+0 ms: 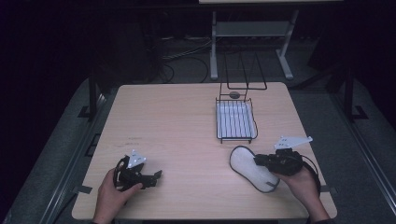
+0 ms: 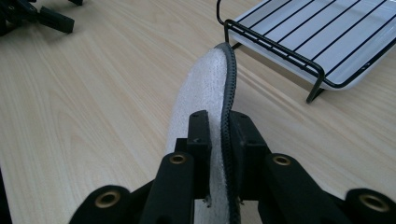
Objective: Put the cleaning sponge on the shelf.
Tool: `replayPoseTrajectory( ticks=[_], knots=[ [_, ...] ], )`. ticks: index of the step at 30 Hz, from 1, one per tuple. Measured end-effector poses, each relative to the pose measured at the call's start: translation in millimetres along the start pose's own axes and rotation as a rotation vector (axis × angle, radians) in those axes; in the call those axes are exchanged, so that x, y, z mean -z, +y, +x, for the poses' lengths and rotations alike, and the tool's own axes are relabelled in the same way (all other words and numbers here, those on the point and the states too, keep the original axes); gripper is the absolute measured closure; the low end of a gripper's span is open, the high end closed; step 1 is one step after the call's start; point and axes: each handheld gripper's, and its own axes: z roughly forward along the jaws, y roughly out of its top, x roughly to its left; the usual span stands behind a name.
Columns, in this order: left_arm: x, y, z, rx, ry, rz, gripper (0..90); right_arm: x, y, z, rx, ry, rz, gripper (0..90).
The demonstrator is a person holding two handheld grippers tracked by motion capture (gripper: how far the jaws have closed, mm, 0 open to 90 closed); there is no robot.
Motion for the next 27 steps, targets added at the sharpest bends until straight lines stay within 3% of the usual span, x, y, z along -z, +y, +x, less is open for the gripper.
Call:
replayPoseTrajectory(
  ticks=[11, 27],
  knots=[
    [0.0, 0.0, 0.0, 0.0, 0.0, 0.0, 12.8, 7.0, 2.2, -1.6, -0.015, 0.026, -0.04, 82.8],
    [0.0, 0.0, 0.0, 0.0, 0.0, 0.0, 12.7, 17.7, 6.8, -7.4, -0.018, 0.005, -0.072, 83.2]
  ],
)
